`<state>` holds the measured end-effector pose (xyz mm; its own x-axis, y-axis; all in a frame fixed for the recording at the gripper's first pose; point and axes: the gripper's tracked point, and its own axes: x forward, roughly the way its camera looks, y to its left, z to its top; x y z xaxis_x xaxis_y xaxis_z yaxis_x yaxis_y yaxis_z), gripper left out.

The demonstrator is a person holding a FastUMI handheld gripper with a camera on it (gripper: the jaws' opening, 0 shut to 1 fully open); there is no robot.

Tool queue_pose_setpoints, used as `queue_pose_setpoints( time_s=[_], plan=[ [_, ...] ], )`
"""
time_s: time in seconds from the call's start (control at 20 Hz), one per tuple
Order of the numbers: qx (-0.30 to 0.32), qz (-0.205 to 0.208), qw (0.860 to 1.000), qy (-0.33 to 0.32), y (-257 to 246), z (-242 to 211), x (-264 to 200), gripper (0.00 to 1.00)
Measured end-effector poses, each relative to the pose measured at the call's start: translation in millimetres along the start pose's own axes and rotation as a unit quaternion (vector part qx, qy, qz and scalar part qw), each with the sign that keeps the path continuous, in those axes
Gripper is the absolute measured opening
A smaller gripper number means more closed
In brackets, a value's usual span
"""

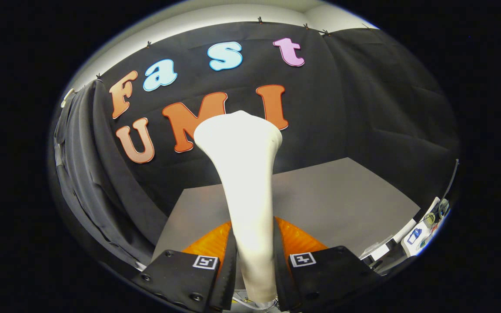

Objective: Iron the clothes twice with a garment steamer, once on the left side and once on the right side.

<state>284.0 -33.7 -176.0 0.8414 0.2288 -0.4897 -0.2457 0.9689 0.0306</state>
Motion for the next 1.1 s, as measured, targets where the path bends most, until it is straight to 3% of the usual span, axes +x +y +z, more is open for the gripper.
queue_pose_setpoints(
  time_s=[0.65, 1.1],
  plan=[
    [-0.007, 0.005, 0.999, -0.039, 25.7, 17.4, -61.6, 0.46],
    [-0.002, -0.026, 0.997, -0.071, 102.7, 11.5, -110.0, 0.46]
  ],
)
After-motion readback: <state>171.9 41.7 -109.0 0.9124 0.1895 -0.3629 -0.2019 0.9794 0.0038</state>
